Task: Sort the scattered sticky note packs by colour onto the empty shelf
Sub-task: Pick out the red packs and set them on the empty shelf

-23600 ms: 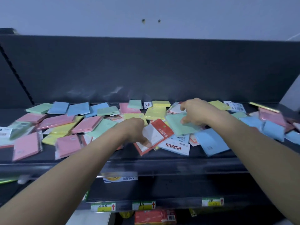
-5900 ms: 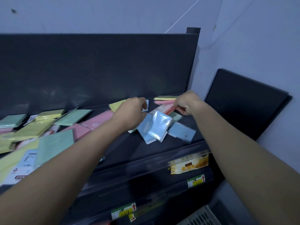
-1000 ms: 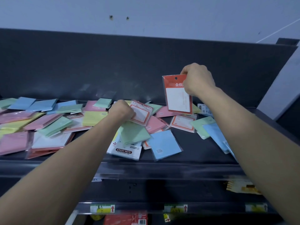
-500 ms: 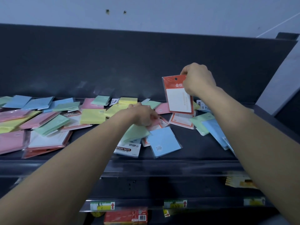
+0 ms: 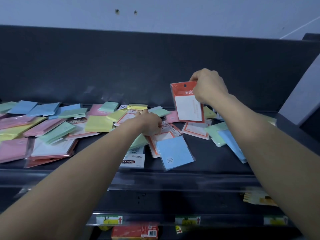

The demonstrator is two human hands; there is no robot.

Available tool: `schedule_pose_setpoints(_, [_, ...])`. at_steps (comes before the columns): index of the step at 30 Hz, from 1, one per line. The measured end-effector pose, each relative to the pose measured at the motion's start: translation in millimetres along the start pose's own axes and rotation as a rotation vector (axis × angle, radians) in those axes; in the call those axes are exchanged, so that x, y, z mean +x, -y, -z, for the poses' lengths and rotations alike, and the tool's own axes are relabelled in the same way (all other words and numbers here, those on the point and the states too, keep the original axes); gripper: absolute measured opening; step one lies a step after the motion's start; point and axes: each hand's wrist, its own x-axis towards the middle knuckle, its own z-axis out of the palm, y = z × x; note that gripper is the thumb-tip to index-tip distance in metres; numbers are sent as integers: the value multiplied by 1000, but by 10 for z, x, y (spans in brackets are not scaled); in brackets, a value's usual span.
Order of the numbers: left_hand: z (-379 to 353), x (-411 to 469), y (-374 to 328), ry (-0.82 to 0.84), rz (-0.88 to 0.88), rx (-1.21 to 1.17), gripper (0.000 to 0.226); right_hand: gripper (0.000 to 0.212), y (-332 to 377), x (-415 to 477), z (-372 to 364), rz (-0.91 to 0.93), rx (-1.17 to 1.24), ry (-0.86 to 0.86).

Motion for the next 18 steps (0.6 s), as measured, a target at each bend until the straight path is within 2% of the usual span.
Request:
schedule_pose_setpoints(6, [90,-121,139,-228,16,-205,37,25,212,83,-110,68,42,-12])
schedule_pose_setpoints(9, [131,-282,393,-326,72,-267,34,32,459,102,-170,119,69,1])
schedule_pose_setpoints(18, [19,-1031,1460,-446,358,-377,32,34,1534,17,-504,326,177,55])
